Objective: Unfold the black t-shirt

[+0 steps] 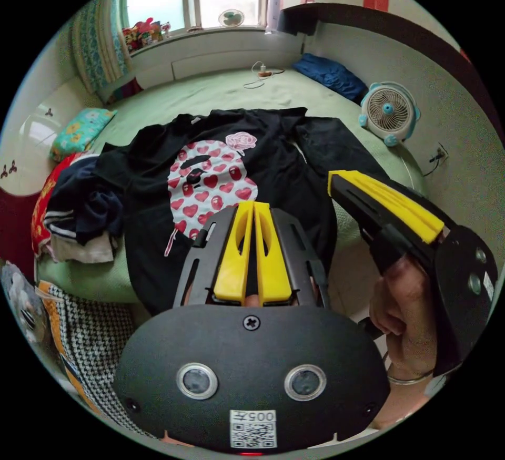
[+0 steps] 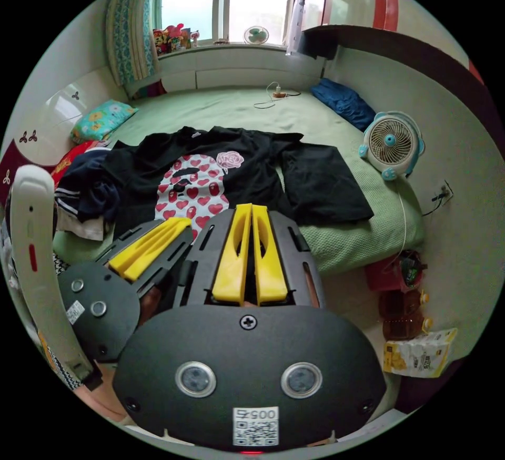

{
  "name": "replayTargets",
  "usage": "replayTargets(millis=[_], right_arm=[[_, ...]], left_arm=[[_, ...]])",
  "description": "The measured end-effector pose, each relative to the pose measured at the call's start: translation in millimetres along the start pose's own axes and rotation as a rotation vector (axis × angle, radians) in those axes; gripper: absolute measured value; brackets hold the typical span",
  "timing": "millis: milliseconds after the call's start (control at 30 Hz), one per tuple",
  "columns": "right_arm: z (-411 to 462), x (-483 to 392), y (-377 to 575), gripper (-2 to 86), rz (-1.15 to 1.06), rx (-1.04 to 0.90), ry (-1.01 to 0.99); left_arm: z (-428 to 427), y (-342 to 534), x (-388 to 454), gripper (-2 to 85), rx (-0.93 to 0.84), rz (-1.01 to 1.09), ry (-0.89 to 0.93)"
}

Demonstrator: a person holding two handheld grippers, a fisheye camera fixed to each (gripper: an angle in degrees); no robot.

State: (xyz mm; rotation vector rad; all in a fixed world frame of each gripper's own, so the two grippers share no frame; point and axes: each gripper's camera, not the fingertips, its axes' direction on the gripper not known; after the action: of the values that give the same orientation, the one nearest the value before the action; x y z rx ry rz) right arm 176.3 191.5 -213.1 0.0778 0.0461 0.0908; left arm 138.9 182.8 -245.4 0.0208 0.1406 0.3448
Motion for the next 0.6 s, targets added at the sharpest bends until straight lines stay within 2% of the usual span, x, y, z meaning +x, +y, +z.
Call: replayTargets(millis=[167, 333, 500, 600], right_arm=[[36, 9, -24, 2.3, -0.033, -0.004, 0.020], [90, 32, -65, 3.2, -0.063, 0.050, 0.064], [154, 56, -113, 6.1, -0.048, 0.044, -0.047], [196, 60, -144, 7.7, -0.053, 0.052, -0.038]], left_arm=[[37, -41, -1, -0.3, 0.017, 0.064, -0.023], [85, -89, -16, -0.2, 0.029, 0.026, -0.009], [161, -138, -36, -0.2, -0.048, -0.069, 0.027], [196, -145, -43, -0.2, -0.058, -0.082, 0.057]])
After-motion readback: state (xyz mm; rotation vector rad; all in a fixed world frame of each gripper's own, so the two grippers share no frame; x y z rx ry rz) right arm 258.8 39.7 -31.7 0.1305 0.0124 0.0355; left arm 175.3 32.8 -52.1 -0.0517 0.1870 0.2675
